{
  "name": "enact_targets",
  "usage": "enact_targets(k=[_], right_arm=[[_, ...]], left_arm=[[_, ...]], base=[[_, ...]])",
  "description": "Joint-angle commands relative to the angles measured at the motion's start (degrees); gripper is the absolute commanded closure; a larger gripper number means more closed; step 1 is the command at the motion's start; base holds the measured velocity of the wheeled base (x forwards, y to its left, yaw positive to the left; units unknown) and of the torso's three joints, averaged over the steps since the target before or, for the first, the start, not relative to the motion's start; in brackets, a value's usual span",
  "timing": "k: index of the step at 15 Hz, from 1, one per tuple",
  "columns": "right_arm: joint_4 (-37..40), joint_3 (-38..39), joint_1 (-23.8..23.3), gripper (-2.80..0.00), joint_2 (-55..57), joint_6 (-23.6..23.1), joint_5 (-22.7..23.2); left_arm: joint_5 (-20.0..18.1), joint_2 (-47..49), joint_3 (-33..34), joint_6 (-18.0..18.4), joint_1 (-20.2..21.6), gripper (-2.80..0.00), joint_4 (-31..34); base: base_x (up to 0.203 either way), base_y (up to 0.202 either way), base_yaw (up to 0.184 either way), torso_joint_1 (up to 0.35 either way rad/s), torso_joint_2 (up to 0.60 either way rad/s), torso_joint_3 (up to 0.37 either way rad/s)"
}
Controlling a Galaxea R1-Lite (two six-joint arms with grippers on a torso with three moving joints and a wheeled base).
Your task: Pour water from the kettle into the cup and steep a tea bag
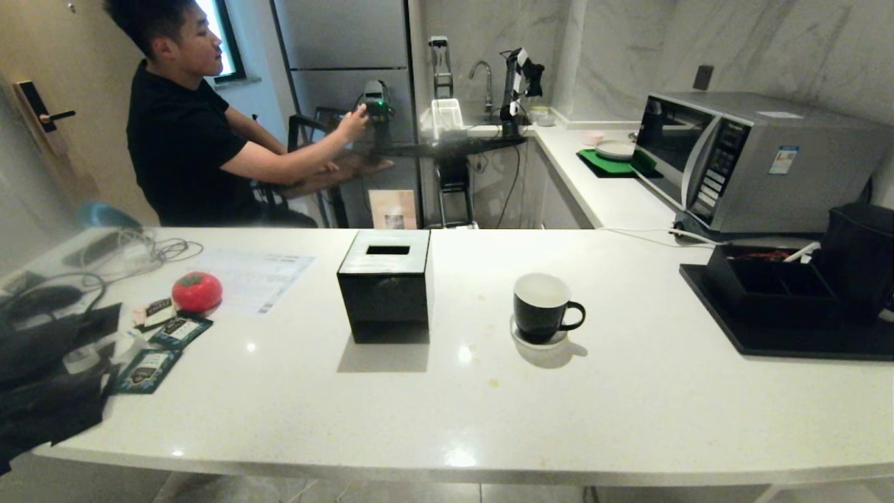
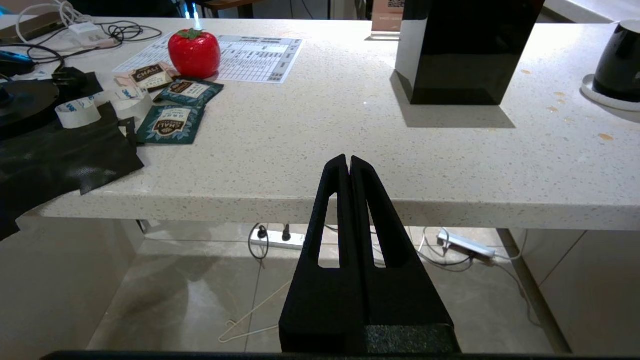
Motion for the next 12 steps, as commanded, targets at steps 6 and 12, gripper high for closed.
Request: enact_targets(k=[6, 12], right_arm=[[-0.01, 0.0, -0.01, 0.0, 0.09, -0.16, 0.0], [0.02, 0.0, -0.01, 0.0, 0.09, -0.53, -0.25]], left_arm=[[-0.01, 0.15, 0.0, -0.03, 0.0, 0.0, -0.02], [-0.01, 0.12, 0.0, -0.03, 0.0, 0.0, -0.02]], base=[[0.0, 0.0, 0.0, 0.0, 0.0, 0.0], [0.0, 0.0, 0.0, 0.0, 0.0, 0.0]])
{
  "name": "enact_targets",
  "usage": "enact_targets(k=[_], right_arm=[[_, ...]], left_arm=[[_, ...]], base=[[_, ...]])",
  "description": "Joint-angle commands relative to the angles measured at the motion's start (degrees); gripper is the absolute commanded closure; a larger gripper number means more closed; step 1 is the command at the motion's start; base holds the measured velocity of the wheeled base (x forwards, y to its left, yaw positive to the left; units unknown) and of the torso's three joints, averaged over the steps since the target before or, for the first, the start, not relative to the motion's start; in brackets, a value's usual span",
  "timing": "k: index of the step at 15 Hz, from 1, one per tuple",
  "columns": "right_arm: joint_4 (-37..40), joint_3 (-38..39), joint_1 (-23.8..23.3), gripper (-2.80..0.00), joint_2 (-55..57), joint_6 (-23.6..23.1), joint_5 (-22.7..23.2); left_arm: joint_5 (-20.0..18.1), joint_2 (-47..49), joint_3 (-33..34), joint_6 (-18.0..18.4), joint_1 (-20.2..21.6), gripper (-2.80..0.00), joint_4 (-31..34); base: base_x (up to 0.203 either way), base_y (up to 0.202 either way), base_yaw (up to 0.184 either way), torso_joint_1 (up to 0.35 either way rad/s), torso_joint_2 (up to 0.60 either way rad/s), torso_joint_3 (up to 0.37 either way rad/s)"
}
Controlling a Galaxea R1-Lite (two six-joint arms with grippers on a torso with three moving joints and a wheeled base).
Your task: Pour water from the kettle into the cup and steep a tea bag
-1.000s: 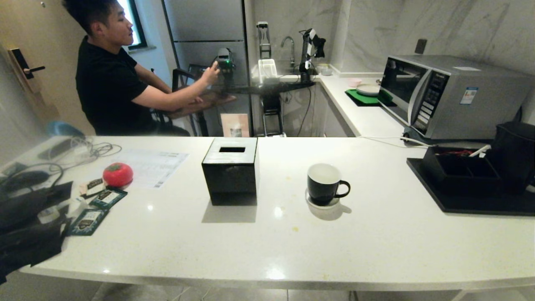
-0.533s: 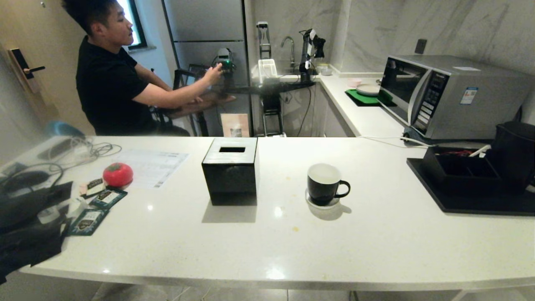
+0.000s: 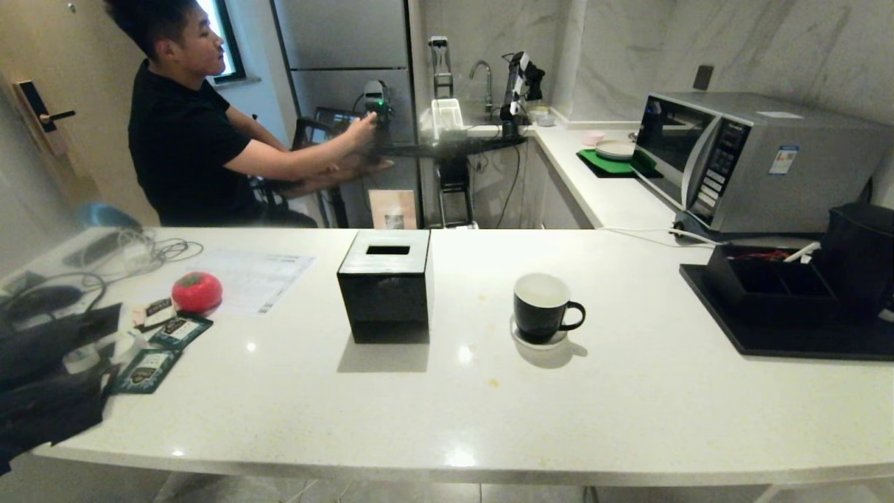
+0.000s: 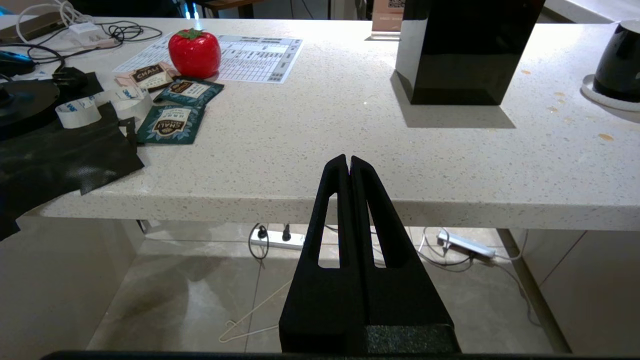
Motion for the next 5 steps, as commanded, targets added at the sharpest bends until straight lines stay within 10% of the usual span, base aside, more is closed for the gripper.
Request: enact_targets(k=[1, 5], right_arm=[[0.02, 0.0, 0.02, 0.0, 0.0, -0.08, -0.62], [0.02, 0.0, 0.01, 0.0, 0.09, 0.47, -1.0]], left_arm=[[-0.02, 0.06, 0.0, -0.01, 0.0, 0.0, -0.04], [-0.02, 0.15, 0.0, -0.01, 0.0, 0.0, -0.04]], base=[[0.0, 0.0, 0.0, 0.0, 0.0, 0.0], [0.0, 0.0, 0.0, 0.0, 0.0, 0.0]])
